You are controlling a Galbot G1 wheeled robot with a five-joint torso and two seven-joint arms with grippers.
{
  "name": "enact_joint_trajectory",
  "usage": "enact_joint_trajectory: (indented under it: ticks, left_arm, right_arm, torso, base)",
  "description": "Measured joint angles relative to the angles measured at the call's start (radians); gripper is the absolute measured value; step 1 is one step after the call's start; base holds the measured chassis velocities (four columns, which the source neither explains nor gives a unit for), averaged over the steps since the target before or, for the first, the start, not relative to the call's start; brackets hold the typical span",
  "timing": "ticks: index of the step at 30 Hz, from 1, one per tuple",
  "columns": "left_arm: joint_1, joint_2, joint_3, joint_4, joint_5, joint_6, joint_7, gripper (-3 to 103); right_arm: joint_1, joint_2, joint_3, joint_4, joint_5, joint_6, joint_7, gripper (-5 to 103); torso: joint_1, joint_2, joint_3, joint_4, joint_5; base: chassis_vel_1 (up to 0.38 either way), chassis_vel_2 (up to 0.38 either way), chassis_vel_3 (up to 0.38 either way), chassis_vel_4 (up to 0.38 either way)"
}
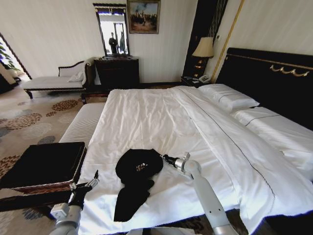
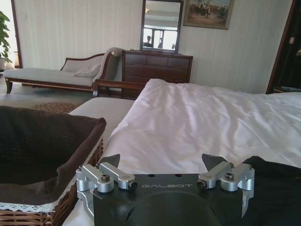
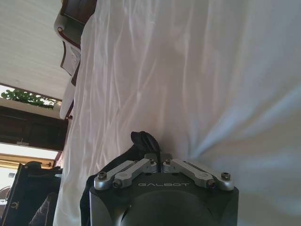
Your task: Fold the clothes on the bed and place them into the basket.
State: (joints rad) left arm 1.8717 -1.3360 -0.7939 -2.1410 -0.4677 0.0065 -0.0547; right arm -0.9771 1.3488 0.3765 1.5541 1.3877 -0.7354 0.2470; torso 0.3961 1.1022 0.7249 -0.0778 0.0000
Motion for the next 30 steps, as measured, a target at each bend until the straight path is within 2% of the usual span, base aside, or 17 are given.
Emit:
enact_joint_trajectory:
  ticks: [6, 11, 15, 16, 18, 20, 26, 30]
  left_arm:
    - [-0.021, 0.025, 0.016, 0.008, -0.002, 0.008, -0.001, 97]
    - [-0.072, 0.103, 0.077, 0.021, -0.035, 0.049, -0.008, 97]
    - [-0.187, 0.204, 0.170, 0.068, -0.125, 0.109, -0.028, 97]
    - [-0.187, 0.204, 0.170, 0.068, -0.125, 0.109, -0.028, 97]
    - [-0.267, 0.250, 0.219, 0.119, -0.220, 0.148, -0.047, 97]
    - [-0.313, 0.273, 0.257, 0.165, -0.267, 0.163, -0.057, 97]
    - [-0.414, 0.301, 0.362, 0.289, -0.310, 0.171, -0.064, 97]
    - [-0.457, 0.300, 0.390, 0.326, -0.328, 0.172, -0.068, 96]
  right_arm:
    - [-0.017, -0.031, -0.004, 0.095, -0.025, 0.000, -0.001, 1]
    - [-0.028, -0.043, -0.018, 0.128, -0.080, 0.000, -0.020, 1]
    - [-0.030, -0.045, -0.028, 0.135, -0.104, 0.000, -0.027, 1]
    - [-0.030, -0.045, -0.028, 0.135, -0.104, 0.000, -0.027, 1]
    - [-0.031, -0.047, -0.034, 0.146, -0.111, 0.000, -0.027, 1]
    - [-0.032, -0.048, -0.037, 0.151, -0.114, 0.000, -0.027, 1]
    - [-0.034, -0.056, -0.031, 0.155, -0.115, 0.000, -0.025, 1]
    - [-0.034, -0.059, -0.027, 0.154, -0.114, 0.000, -0.024, 1]
  torso:
    - [0.000, 0.000, 0.000, 0.0000, -0.0001]
    - [0.000, 0.000, 0.000, 0.0001, -0.0002]
    - [0.000, 0.000, 0.000, -0.0002, -0.0001]
    - [0.000, 0.000, 0.000, -0.0002, -0.0001]
    - [0.000, 0.000, 0.000, -0.0004, 0.0000]
    - [0.000, 0.000, 0.000, -0.0003, -0.0001]
    - [0.000, 0.000, 0.000, 0.0001, -0.0002]
    - [0.000, 0.000, 0.000, -0.0001, -0.0001]
  base:
    - [0.000, 0.000, 0.000, 0.000]
    - [0.000, 0.000, 0.000, 0.000]
    - [0.000, 0.000, 0.000, 0.000]
    - [0.000, 0.000, 0.000, 0.000]
    - [0.000, 0.000, 0.000, 0.000]
    - [0.000, 0.000, 0.000, 0.000]
    - [0.000, 0.000, 0.000, 0.000]
    - [0.000, 0.000, 0.000, 0.000]
